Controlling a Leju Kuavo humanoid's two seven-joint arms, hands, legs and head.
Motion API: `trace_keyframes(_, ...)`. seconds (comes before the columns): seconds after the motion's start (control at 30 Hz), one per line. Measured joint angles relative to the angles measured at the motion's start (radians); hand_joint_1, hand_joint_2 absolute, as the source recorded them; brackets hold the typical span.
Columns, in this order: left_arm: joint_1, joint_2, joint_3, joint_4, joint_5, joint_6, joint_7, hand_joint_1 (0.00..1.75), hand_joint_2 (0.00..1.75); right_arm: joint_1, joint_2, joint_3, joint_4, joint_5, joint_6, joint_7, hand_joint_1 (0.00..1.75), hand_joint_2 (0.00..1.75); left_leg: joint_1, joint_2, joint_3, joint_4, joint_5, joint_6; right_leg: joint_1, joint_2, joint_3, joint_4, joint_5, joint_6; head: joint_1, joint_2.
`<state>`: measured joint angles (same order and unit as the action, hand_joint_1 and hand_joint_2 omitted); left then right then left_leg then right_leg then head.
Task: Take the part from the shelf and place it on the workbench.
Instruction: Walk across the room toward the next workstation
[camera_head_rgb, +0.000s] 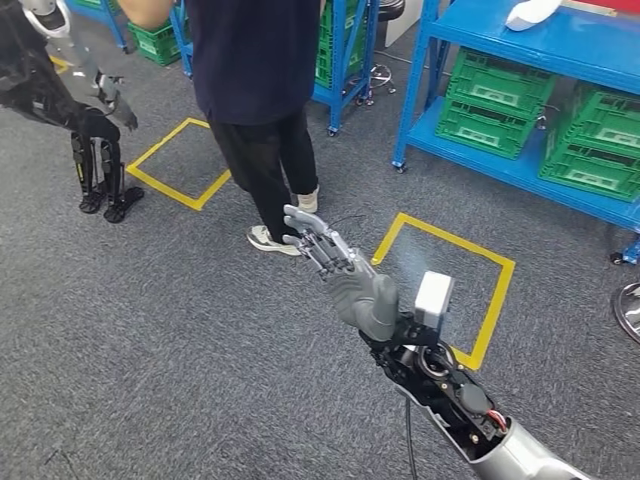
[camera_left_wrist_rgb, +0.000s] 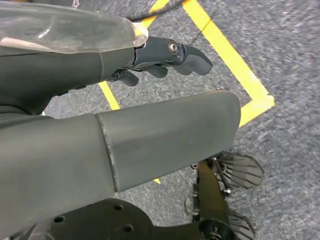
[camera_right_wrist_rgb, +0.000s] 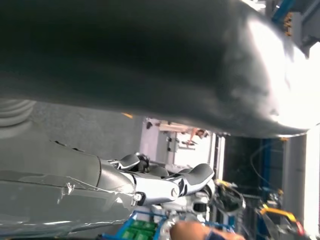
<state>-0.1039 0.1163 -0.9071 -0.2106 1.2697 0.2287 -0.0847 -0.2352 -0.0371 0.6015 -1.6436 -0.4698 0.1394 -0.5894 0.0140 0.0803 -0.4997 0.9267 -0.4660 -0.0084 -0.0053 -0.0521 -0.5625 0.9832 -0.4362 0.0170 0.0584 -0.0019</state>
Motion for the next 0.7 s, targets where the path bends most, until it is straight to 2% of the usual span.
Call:
trace_keyframes(0.03,0.0,0.001,0.0,0.0,-0.001,-0.001,0.0,0.0,0.0,0.0,-0.001,0.0,-0.002,0.0,-0.002,0.001,0.0,0.0,-0.003,0.008,0.002,0.0,-0.002,-0.005,0.003,-0.004,0.008,-0.019,0.001,-0.005,-0.002,0.0)
trace_keyframes(0.1,-0.002,0.002,0.0,0.0,-0.004,-0.004,0.0,0.0,0.0,0.002,-0.002,-0.002,-0.004,0.0,-0.006,0.002,0.0,0.0,-0.003,0.023,0.007,-0.002,-0.006,-0.014,0.005,0.019,0.007,-0.022,0.002,-0.018,-0.009,0.0)
trace_keyframes(0.13,-0.002,0.002,0.0,0.0,-0.006,-0.006,0.0,0.0,0.0,0.003,-0.003,-0.002,-0.006,0.0,-0.007,0.002,0.0,0.0,-0.001,0.016,0.007,0.004,-0.014,-0.02,0.004,0.03,0.007,-0.024,0.004,-0.024,-0.013,0.0)
trace_keyframes(0.17,-0.003,0.002,0.0,0.0,-0.007,-0.008,0.0,0.0,0.0,0.003,-0.004,-0.004,-0.008,0.0,-0.008,0.002,0.0,0.0,0.001,-0.002,-0.002,0.028,-0.032,-0.024,0.002,0.04,0.007,-0.027,0.006,-0.029,-0.018,0.0)
trace_keyframes(0.2,-0.003,0.002,0.0,0.0,-0.009,-0.009,0.0,0.0,0.0,0.004,-0.004,-0.004,-0.01,0.0,-0.009,0.002,0.0,0.0,0.002,-0.027,-0.022,0.075,-0.06,-0.027,0.0,0.049,0.008,-0.029,0.008,-0.033,-0.024,0.0)
trace_keyframes(0.23,-0.002,0.002,0.0,0.0,-0.011,-0.009,0.0,0.0,0.0,0.005,-0.005,-0.005,-0.011,0.0,-0.01,0.002,0.0,0.0,0.002,-0.052,-0.055,0.145,-0.095,-0.028,0.0,0.057,0.007,-0.029,0.009,-0.036,-0.032,0.0)
trace_keyframes(0.27,-0.001,0.002,-0.001,0.0,-0.012,-0.01,0.0,0.0,0.0,0.007,-0.006,-0.006,-0.012,0.0,-0.012,0.002,0.0,0.0,0.001,-0.066,-0.094,0.224,-0.127,-0.028,0.0,0.067,0.006,-0.029,0.009,-0.038,-0.038,0.0)
trace_keyframes(0.3,0.0,0.002,-0.001,0.0,-0.014,-0.01,0.0,0.0,0.0,0.009,-0.006,-0.006,-0.012,0.0,-0.014,0.002,0.0,0.0,0.001,-0.071,-0.129,0.288,-0.146,-0.027,0.001,0.078,0.006,-0.028,0.009,-0.04,-0.042,0.0)
trace_keyframes(0.33,0.002,0.002,-0.002,0.0,-0.015,-0.011,0.0,0.0,0.0,0.012,-0.007,-0.006,-0.012,0.0,-0.015,0.002,0.0,0.0,0.0,-0.074,-0.149,0.318,-0.146,-0.025,0.003,0.09,0.006,-0.028,0.009,-0.04,-0.044,0.0)
trace_keyframes(0.37,0.003,0.002,-0.004,0.0,-0.016,-0.012,0.001,0.0,0.0,0.014,-0.008,-0.007,-0.012,0.0,-0.017,0.002,0.0,0.0,0.0,-0.075,-0.15,0.306,-0.125,-0.021,0.003,0.104,0.007,-0.028,0.01,-0.04,-0.045,0.0)
trace_keyframes(0.4,0.004,0.002,-0.006,0.0,-0.017,-0.015,0.001,0.0,0.0,0.016,-0.008,-0.007,-0.012,0.0,-0.017,0.002,0.0,0.0,0.0,-0.08,-0.131,0.255,-0.089,-0.017,0.004,0.117,0.008,-0.028,0.01,-0.04,-0.046,0.0)
trace_keyframes(0.47,0.003,0.004,-0.01,0.0,-0.018,-0.018,0.001,0.0,0.0,0.017,-0.008,-0.008,-0.013,0.0,-0.018,0.002,0.0,0.0,-0.001,-0.113,-0.068,0.105,-0.016,-0.005,0.005,0.14,0.009,-0.026,0.009,-0.039,-0.048,0.0)
trace_keyframes(0.5,0.002,0.006,-0.012,0.0,-0.019,-0.02,0.001,0.0,0.0,0.018,-0.009,-0.009,-0.014,0.001,-0.018,0.003,0.0,0.0,-0.001,-0.127,-0.045,0.051,0.005,-0.001,0.005,0.151,0.007,-0.025,0.009,-0.036,-0.048,0.0)
trace_keyframes(0.53,0.001,0.006,-0.014,0.0,-0.021,-0.021,0.001,0.0,0.0,0.019,-0.009,-0.01,-0.015,0.002,-0.019,0.003,0.0,0.0,-0.003,-0.137,-0.032,0.02,0.012,0.003,0.005,0.16,0.005,-0.024,0.009,-0.031,-0.049,0.0)
trace_keyframes(0.6,-0.002,0.006,-0.017,0.0,-0.022,-0.024,0.001,0.0,0.0,0.023,-0.009,-0.011,-0.019,0.004,-0.02,0.005,0.0,0.0,-0.005,-0.125,-0.028,0.009,0.013,0.01,0.003,0.179,0.001,-0.026,0.012,-0.019,-0.048,0.0)
trace_keyframes(0.63,-0.004,0.004,-0.018,0.0,-0.023,-0.026,0.001,0.0,0.0,0.025,-0.011,-0.013,-0.021,0.004,-0.02,0.006,0.0,0.0,-0.004,-0.115,-0.025,0.005,0.015,0.014,0.003,0.175,-0.001,-0.022,0.009,-0.014,-0.047,0.0)
trace_keyframes(0.67,-0.004,0.002,-0.019,0.0,-0.023,-0.027,0.0,0.0,0.0,0.026,-0.013,-0.014,-0.024,0.004,-0.021,0.006,0.0,0.0,-0.002,-0.104,-0.023,0.001,0.018,0.019,0.004,0.158,-0.01,-0.003,-0.004,-0.009,-0.044,0.0)
trace_keyframes(0.7,-0.005,0.0,-0.021,0.0,-0.024,-0.028,0.0,0.0,0.0,0.025,-0.014,-0.016,-0.026,0.004,-0.021,0.006,0.0,0.0,-0.001,-0.092,-0.02,-0.004,0.02,0.025,0.005,0.133,-0.028,0.039,-0.029,-0.005,-0.039,0.0)
